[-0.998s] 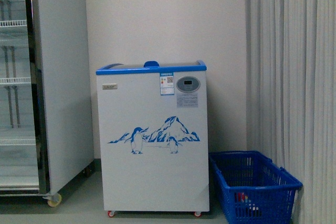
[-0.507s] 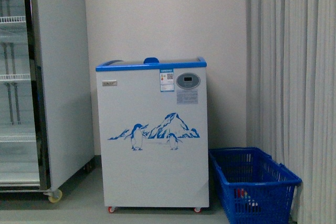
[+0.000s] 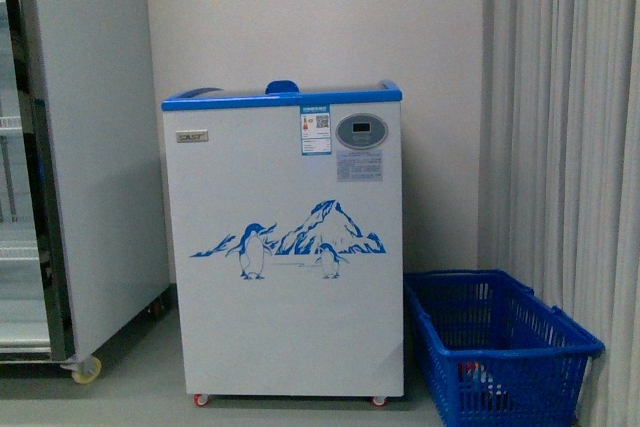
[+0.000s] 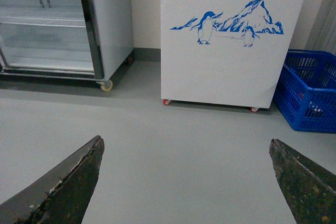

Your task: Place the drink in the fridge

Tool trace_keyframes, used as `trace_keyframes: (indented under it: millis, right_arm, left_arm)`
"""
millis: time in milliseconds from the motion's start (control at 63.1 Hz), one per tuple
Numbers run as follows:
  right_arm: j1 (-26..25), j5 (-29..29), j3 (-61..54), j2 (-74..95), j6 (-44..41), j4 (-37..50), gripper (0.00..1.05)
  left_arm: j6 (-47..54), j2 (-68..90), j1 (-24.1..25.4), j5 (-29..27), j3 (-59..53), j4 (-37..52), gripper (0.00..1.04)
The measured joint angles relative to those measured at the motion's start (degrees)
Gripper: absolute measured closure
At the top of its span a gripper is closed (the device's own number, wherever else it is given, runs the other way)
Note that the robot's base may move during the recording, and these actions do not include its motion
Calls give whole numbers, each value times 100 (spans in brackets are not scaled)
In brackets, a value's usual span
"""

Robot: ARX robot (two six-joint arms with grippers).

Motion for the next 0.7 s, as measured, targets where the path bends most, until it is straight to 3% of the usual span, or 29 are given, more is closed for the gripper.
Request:
trace_keyframes:
  millis: [697]
  right_arm:
    - [0,0,0,0,0,0,8]
  left_arm:
    - [2,0,0,0,0,0,8]
